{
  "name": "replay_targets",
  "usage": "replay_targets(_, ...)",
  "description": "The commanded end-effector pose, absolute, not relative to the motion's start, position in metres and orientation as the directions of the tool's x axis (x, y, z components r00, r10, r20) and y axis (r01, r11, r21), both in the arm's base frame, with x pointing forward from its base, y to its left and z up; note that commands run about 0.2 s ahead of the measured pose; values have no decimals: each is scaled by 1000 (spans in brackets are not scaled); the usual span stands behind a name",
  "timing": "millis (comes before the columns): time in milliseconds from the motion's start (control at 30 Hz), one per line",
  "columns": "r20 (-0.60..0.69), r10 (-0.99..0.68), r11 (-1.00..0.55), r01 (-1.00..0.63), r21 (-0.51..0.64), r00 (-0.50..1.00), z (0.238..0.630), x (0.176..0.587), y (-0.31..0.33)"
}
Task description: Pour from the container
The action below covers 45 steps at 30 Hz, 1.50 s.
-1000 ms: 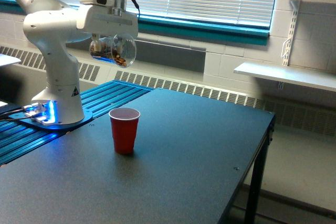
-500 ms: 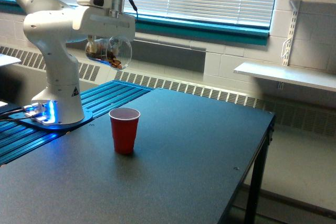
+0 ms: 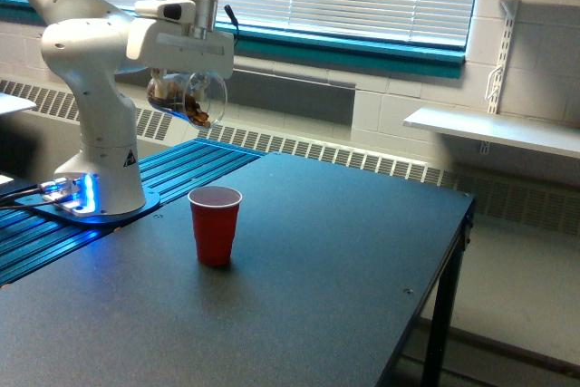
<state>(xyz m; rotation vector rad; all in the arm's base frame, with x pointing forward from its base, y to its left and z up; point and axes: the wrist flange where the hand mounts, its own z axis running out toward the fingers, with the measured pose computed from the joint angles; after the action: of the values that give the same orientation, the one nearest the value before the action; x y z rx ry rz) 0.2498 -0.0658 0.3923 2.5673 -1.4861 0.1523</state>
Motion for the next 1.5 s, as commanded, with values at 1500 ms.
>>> replay_targets(1500, 117, -843, -492, -840, 230, 526, 345, 249, -52)
